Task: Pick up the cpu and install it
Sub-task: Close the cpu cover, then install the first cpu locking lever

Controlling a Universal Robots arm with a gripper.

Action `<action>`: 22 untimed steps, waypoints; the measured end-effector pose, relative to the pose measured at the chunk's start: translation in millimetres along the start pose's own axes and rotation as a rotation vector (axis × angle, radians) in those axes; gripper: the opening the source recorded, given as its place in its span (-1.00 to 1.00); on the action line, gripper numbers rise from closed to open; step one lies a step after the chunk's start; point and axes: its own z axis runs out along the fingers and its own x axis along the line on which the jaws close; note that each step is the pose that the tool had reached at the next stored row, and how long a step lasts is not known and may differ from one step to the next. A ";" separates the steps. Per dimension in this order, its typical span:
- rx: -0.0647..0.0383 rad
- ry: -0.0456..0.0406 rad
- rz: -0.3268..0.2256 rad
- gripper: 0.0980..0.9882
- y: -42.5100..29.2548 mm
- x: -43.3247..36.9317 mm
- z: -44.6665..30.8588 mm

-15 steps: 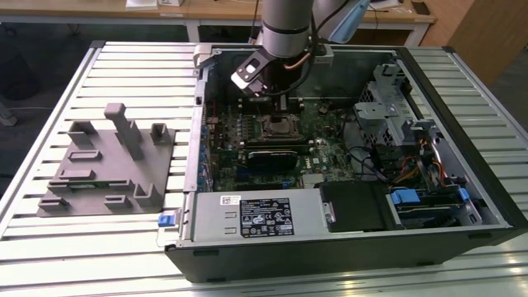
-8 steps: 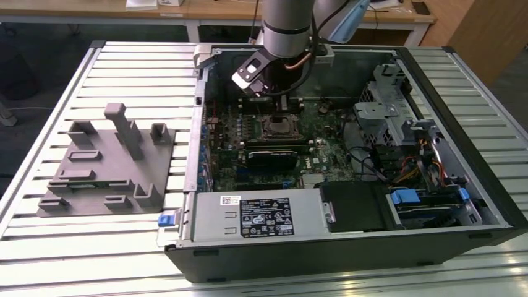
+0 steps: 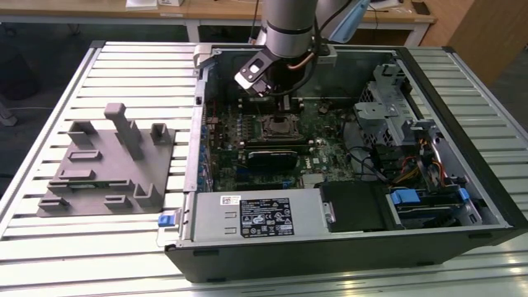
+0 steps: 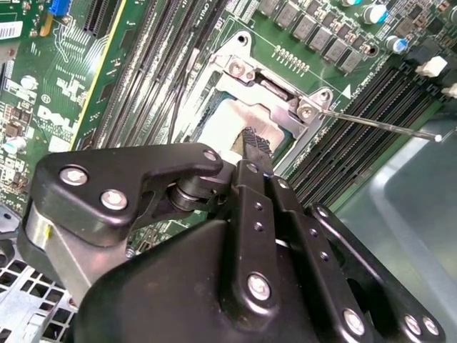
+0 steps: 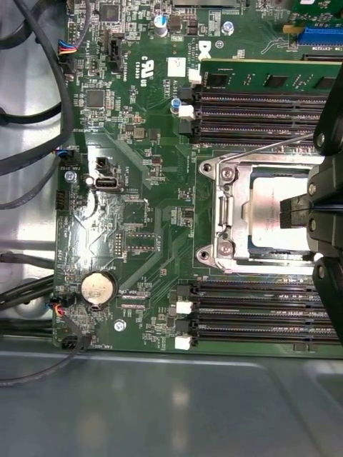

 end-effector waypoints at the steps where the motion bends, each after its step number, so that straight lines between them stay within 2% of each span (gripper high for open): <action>1: 0.000 0.0000 0.000 -0.98 0.3 0.0 0.0; 7: 0.000 -0.0002 0.000 -0.98 0.9 0.0 -0.5; 11: 0.000 0.0001 0.000 -0.98 0.9 0.0 -4.3; 15: 0.000 0.0001 0.000 -0.98 1.0 -0.2 -12.7; 22: -0.001 0.0000 0.000 -0.98 1.3 -0.5 -33.3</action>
